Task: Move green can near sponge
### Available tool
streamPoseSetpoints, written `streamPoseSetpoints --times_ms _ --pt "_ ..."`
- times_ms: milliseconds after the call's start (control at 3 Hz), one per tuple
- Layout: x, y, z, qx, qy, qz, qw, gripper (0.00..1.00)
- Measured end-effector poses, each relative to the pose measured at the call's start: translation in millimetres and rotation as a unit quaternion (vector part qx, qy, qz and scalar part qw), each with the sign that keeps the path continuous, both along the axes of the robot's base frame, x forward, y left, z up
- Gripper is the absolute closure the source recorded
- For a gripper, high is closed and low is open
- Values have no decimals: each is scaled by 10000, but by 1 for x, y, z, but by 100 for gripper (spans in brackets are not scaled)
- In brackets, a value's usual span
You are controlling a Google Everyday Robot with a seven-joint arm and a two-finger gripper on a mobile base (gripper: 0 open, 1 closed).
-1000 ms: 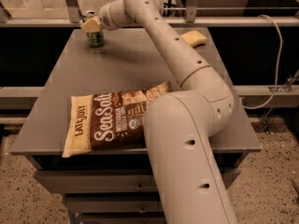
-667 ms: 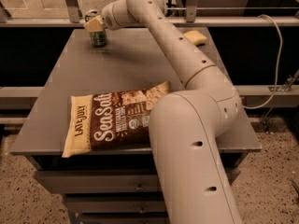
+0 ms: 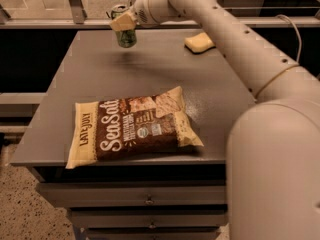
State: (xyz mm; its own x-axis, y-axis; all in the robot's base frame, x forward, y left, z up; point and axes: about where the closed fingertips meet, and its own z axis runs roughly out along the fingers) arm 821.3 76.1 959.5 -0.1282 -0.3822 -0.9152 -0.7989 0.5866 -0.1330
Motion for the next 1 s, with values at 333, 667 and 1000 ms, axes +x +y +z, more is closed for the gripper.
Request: streamPoseSetpoints --times_ms 333,667,1000 --pt "-33 -47 1 -169 117 -334 9992 100" --pt "-65 -115 -1 -342 229 -1010 9940 100" --pt "-99 -188 -19 -413 380 -1723 9834 100"
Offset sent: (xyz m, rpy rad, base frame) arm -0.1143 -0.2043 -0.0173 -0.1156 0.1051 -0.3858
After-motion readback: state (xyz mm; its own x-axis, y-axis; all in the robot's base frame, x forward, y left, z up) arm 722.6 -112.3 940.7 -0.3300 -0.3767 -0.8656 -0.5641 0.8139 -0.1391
